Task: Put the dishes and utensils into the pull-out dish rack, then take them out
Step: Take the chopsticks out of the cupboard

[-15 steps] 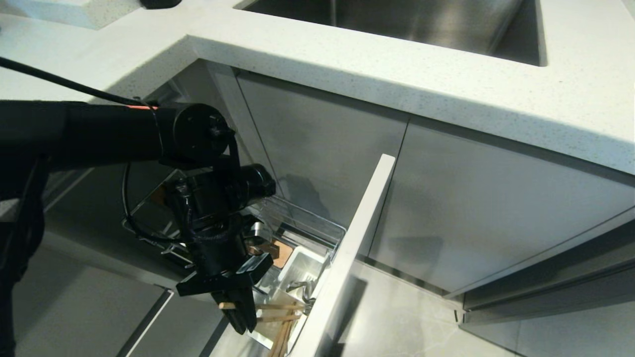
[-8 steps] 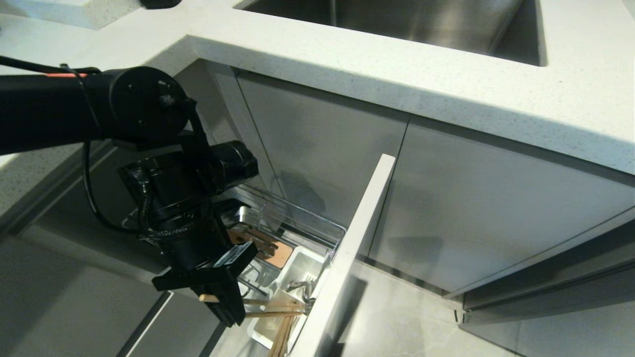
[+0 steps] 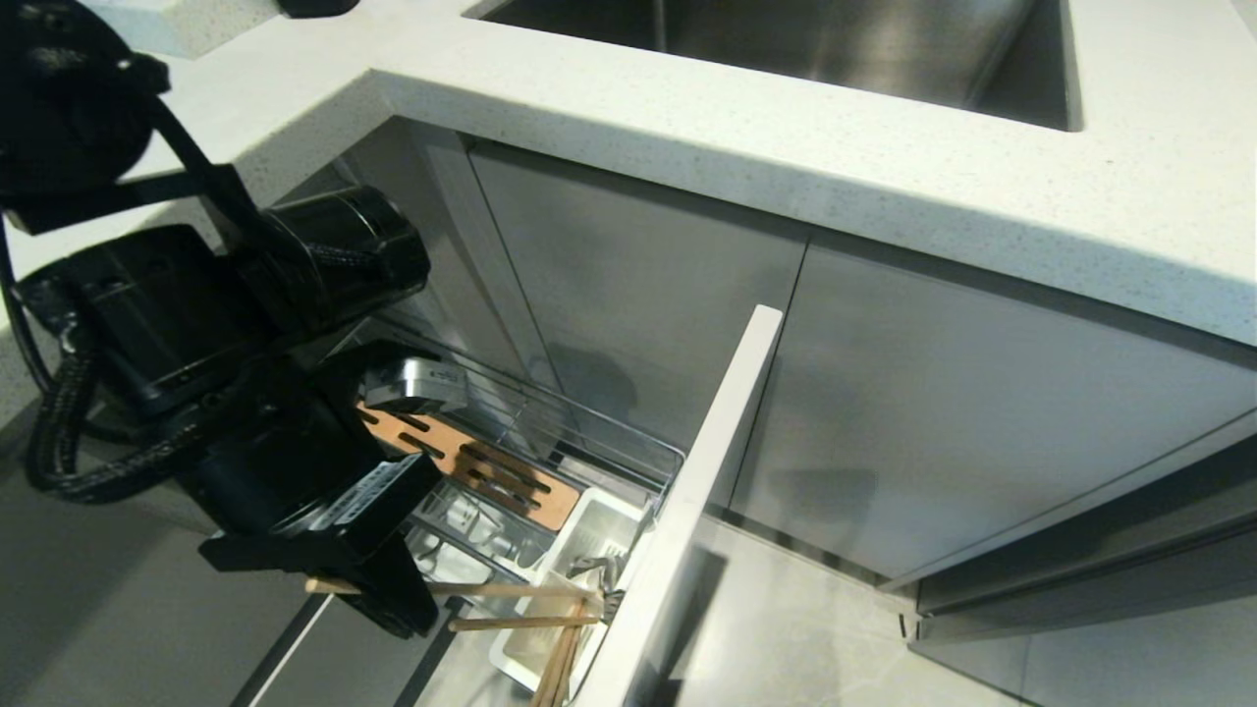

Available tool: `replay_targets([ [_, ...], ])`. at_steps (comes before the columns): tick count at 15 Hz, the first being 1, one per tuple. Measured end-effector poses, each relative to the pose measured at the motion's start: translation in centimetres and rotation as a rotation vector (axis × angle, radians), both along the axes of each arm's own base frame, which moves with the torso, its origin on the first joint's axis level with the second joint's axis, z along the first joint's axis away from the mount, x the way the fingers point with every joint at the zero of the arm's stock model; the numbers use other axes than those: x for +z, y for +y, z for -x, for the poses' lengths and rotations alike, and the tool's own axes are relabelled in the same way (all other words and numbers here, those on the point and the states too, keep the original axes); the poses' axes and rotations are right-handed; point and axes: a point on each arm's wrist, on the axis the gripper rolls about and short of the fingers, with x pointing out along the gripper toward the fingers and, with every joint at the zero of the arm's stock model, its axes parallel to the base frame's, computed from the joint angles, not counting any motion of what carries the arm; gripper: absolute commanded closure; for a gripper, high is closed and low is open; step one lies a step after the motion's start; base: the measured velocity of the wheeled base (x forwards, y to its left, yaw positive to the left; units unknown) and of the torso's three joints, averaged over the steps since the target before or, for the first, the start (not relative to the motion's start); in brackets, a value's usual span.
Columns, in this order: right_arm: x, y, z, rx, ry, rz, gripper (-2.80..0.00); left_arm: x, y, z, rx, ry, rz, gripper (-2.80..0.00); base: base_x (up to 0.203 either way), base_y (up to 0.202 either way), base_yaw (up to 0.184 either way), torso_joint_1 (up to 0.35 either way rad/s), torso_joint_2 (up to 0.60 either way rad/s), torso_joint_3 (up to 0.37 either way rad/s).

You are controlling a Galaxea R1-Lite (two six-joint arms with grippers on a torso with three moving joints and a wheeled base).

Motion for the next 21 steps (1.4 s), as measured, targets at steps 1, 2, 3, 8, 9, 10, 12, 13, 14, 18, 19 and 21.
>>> replay_targets([
  [1, 0.0, 0.0, 0.0, 0.0, 0.0, 0.0, 0.0, 0.5, 0.3, 0.6, -0.003, -0.025, 0.007, 0.0, 0.0, 0.0, 0.0, 0.0, 0.0, 0.0],
  [2, 0.0, 0.0, 0.0, 0.001, 0.0, 0.0, 0.0, 1.1, 0.6, 1.2, -0.005, -0.054, 0.012, 0.0, 0.0, 0.0, 0.0, 0.0, 0.0, 0.0],
  [3, 0.0, 0.0, 0.0, 0.0, 0.0, 0.0, 0.0, 1.7, 1.0, 1.9, -0.006, -0.088, 0.017, 0.0, 0.0, 0.0, 0.0, 0.0, 0.0, 0.0],
  [8, 0.0, 0.0, 0.0, 0.0, 0.0, 0.0, 0.0, 5.2, 3.7, 6.3, -0.011, -0.28, 0.077, 0.0, 0.0, 0.0, 0.0, 0.0, 0.0, 0.0],
  [9, 0.0, 0.0, 0.0, 0.0, 0.0, 0.0, 0.0, 6.0, 4.4, 7.5, -0.013, -0.332, 0.094, 0.0, 0.0, 0.0, 0.0, 0.0, 0.0, 0.0],
  [10, 0.0, 0.0, 0.0, 0.0, 0.0, 0.0, 0.0, 6.7, 5.2, 8.6, -0.012, -0.383, 0.111, 0.0, 0.0, 0.0, 0.0, 0.0, 0.0, 0.0],
  [12, 0.0, 0.0, 0.0, 0.0, 0.0, 0.0, 0.0, 7.9, 6.9, 10.9, 0.001, -0.488, 0.129, 0.0, 0.0, 0.0, 0.0, 0.0, 0.0, 0.0],
  [13, 0.0, 0.0, 0.0, 0.0, 0.0, 0.0, 0.0, 8.3, 7.8, 11.9, 0.006, -0.535, 0.135, 0.0, 0.0, 0.0, 0.0, 0.0, 0.0, 0.0],
  [14, 0.0, 0.0, 0.0, 0.0, 0.0, 0.0, 0.0, 8.6, 8.7, 13.0, 0.013, -0.577, 0.146, 0.0, 0.0, 0.0, 0.0, 0.0, 0.0, 0.0],
  [18, 0.0, 0.0, 0.0, 0.0, 0.0, 0.0, 0.0, 9.8, 11.8, 16.7, 0.101, -0.78, 0.218, 0.0, 0.0, 0.0, 0.0, 0.0, 0.0, 0.0],
  [19, 0.0, 0.0, 0.0, 0.0, 0.0, 0.0, 0.0, 10.0, 12.3, 17.3, 0.143, -0.832, 0.221, 0.0, 0.0, 0.0, 0.0, 0.0, 0.0, 0.0],
  [21, 0.0, 0.0, 0.0, 0.0, 0.0, 0.0, 0.0, 10.6, 12.9, 18.4, 0.249, -0.938, 0.218, 0.0, 0.0, 0.0, 0.0, 0.0, 0.0, 0.0],
])
